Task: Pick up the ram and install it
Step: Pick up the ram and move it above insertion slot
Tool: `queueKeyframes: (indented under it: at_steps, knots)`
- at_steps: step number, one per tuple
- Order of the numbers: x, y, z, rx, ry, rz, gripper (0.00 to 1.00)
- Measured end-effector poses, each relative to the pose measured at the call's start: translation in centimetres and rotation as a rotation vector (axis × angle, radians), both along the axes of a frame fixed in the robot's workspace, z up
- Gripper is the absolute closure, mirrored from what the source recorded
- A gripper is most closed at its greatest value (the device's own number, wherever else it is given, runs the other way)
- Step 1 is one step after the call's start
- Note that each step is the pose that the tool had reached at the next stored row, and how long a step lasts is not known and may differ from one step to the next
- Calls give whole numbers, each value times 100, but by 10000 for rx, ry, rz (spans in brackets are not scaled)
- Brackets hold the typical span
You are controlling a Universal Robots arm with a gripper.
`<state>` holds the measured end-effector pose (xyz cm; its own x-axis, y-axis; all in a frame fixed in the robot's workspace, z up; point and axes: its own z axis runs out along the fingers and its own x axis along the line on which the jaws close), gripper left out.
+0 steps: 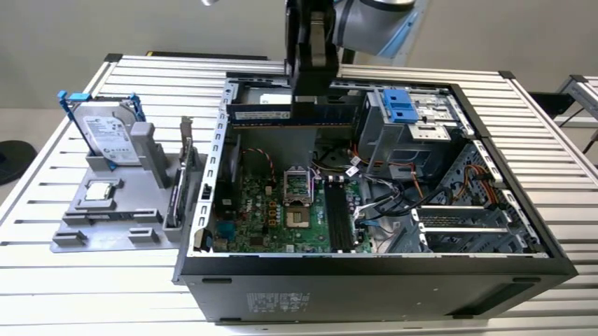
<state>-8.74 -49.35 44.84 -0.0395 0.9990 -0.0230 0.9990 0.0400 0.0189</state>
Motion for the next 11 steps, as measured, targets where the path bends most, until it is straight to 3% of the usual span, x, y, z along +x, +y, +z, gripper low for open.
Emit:
queueKeyframes:
  at_steps: [11]
  knots:
    - [286, 0, 0, 0, 5, 1, 100]
